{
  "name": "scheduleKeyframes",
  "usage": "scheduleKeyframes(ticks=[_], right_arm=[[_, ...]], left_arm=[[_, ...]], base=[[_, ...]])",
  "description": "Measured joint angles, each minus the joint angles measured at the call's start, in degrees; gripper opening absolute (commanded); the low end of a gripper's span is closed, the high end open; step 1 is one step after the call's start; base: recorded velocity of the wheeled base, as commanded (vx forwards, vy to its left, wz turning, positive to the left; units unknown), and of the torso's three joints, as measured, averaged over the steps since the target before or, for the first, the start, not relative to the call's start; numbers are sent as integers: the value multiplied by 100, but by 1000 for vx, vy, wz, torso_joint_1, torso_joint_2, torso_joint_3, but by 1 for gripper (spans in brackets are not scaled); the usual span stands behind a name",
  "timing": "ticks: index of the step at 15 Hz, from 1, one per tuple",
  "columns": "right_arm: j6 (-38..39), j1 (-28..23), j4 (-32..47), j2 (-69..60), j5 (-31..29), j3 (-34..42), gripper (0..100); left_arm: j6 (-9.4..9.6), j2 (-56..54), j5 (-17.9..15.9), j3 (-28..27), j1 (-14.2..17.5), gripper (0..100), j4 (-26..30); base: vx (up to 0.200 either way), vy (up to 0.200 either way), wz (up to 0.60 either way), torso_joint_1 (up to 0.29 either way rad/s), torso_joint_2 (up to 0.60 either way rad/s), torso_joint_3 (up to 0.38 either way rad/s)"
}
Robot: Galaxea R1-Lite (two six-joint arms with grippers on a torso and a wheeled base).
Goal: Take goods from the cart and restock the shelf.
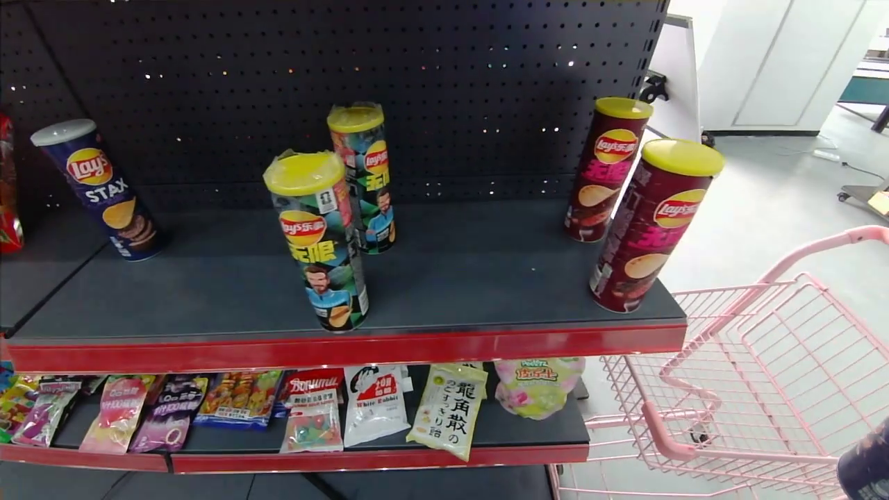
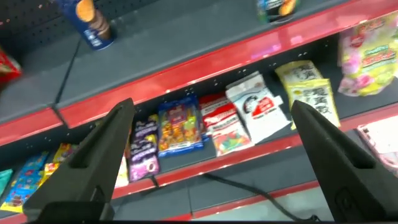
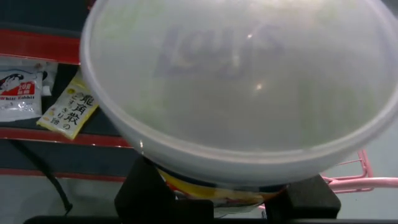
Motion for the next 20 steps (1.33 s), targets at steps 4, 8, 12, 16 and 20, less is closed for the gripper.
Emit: scheduleKeyframes(ticks=[4,8,12,16,20], right_arm=[[15,-5,-4,-17,0,0,0],[34,9,11,-194,93,102,0],[26,121,9,-571,1053,112,0],[1,161,-15,-701,1465,129,0],[-2,145,9,-645,1445,-116,0]], left_arm=[[0,-2,6,-9,-5,100,0],[0,-15,11,-22,-5,100,-7],[0,-15,22,-30,-5,100,-18],[0,-22,30,-55,-5,100,-24],[0,-105,72,-35,0,100,-18]], base=[[0,200,0,2,-1,6],[0,200,0,2,-1,5],[0,200,0,2,2,1],[0,200,0,4,2,4],[0,200,0,-1,0,5]])
